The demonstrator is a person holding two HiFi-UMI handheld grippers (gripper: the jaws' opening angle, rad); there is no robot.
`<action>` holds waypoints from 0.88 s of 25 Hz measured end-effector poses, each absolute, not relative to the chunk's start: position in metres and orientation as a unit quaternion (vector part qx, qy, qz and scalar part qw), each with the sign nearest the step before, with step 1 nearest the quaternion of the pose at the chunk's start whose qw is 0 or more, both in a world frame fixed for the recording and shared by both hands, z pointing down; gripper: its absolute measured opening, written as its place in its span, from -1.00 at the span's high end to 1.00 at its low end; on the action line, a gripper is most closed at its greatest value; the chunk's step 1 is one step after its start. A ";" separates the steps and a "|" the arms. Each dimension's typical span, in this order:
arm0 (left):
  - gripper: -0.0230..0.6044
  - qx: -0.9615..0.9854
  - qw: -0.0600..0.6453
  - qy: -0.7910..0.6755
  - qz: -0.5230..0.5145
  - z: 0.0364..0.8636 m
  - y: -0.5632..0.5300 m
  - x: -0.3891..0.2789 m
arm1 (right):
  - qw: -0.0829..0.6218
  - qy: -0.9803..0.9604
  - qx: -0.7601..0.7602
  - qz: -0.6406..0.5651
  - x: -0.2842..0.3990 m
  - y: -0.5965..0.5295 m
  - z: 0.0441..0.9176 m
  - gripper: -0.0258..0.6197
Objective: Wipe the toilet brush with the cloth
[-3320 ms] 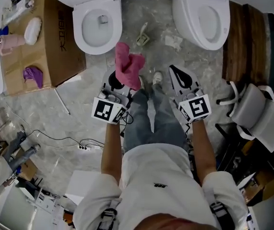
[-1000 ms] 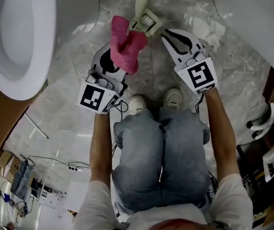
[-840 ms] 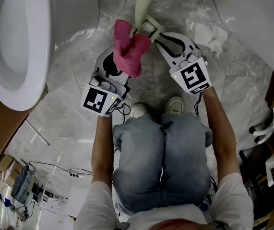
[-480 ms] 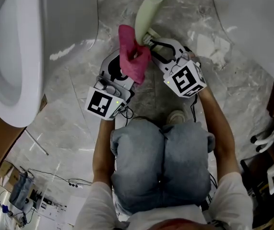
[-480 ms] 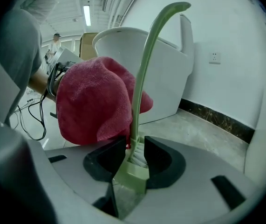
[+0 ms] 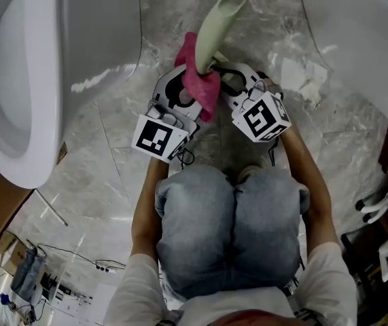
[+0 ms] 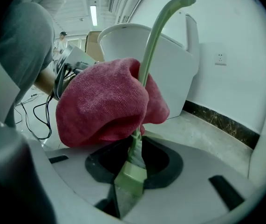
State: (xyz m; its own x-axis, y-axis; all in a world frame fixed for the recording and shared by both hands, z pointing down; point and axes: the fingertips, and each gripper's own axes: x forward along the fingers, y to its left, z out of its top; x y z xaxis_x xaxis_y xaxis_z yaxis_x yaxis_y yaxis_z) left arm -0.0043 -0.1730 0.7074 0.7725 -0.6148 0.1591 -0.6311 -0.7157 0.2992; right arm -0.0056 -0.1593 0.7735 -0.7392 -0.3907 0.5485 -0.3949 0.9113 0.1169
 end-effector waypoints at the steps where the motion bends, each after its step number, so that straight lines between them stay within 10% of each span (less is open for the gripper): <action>1: 0.35 0.926 0.168 -0.337 0.025 0.710 -0.174 -0.002 | 0.293 -0.933 0.210 -0.001 -0.006 -0.159 0.774 0.65; 22: 0.60 0.938 0.135 -0.320 0.012 0.675 -0.185 0.004 | 0.291 -0.940 0.179 -0.021 -0.005 -0.156 0.776 0.76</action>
